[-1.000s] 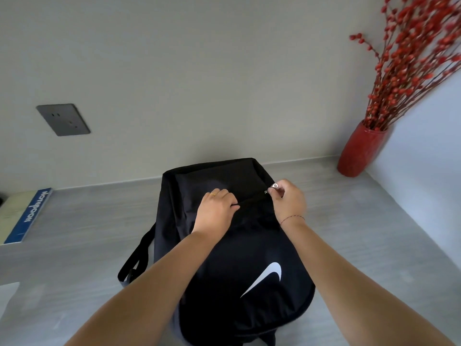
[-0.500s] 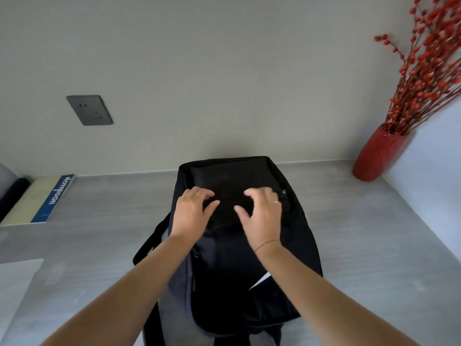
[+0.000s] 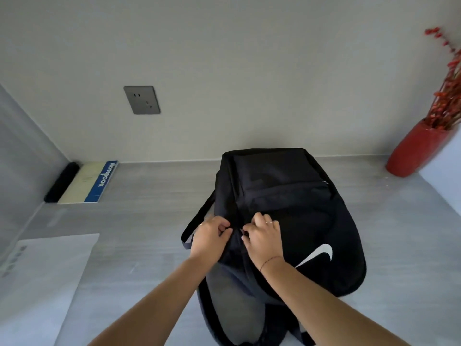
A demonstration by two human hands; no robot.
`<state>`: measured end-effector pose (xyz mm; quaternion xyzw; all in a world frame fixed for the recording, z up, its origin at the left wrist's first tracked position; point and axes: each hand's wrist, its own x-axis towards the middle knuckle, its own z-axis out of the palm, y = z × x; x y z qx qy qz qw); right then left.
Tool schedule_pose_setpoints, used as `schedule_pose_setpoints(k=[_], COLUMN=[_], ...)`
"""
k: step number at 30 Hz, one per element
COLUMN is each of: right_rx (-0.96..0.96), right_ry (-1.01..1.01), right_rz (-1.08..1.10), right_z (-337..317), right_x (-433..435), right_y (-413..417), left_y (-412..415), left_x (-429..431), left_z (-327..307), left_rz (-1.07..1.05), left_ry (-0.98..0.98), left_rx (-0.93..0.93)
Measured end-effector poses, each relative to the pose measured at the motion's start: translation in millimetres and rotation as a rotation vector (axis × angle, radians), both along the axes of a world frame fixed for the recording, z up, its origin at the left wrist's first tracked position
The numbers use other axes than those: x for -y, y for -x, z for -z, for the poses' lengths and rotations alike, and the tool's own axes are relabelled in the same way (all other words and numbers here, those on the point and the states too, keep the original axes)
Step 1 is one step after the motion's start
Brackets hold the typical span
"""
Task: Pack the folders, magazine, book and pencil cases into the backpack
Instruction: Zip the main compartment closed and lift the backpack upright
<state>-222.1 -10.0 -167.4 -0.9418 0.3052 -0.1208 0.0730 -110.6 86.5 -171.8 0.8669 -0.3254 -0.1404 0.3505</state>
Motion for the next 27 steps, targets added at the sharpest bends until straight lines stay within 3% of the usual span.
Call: schedule_pose_setpoints(k=[4, 7, 10, 12, 20, 27], right_rx=[0.114, 0.234, 0.309, 0.394, 0.513, 0.644], right_ry=[0.088, 0.050, -0.260, -0.490, -0.736, -0.920], right_rz=[0.032, 0.021, 0.144, 0.260, 0.491, 0.504], right_z=[-7.0, -12.0, -16.0, -18.1, -16.5, -21.8], right_x=[-3.6, -15.5, -26.7, -27.0, -22.1, -38.7], right_y=[3.2, 6.5, 6.4, 2.0, -7.9, 6.5], left_y=[1.7, -4.0, -2.4, 0.4, 2.2, 2.1], left_x=[-5.9, -3.4, 8.3, 17.2, 24.5, 28.7], left_z=[-1.5, -5.2, -8.9, -12.5, -10.3, -20.0], left_rz=[0.031, -0.046, -0.188, -0.255, -0.271, -0.250], left_ry=[-0.009, -0.070, 0.004, 0.056, 0.081, 0.120], left_rx=[-0.041, -0.192, -0.638, -0.809, -0.818, -0.806])
